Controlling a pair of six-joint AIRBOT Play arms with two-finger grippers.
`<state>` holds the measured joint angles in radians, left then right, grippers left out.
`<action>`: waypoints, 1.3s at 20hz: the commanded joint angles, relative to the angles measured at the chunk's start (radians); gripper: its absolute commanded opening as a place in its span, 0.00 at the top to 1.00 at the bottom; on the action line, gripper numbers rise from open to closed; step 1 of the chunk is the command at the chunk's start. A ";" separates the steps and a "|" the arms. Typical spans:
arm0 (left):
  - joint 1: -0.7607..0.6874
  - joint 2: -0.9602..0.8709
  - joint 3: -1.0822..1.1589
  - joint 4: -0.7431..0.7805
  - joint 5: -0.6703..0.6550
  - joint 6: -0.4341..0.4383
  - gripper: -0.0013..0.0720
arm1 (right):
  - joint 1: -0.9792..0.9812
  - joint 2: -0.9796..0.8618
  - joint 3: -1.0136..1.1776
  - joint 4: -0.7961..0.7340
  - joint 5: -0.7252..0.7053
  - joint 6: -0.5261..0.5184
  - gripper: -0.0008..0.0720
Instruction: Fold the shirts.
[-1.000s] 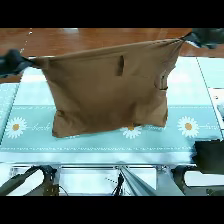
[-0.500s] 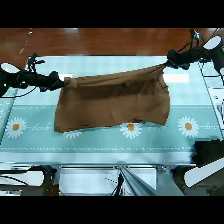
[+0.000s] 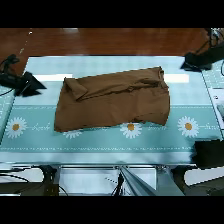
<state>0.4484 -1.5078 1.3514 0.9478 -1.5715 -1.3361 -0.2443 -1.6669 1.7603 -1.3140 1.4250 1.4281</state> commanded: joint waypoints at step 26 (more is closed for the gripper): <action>-0.089 0.006 -0.634 0.040 0.348 0.027 0.96 | -0.060 0.064 -0.301 -0.016 0.051 -0.035 0.33</action>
<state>0.3832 -1.4868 0.7181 0.9752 -1.3201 -1.2953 -0.2935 -1.6039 1.4624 -1.3190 1.4677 1.3769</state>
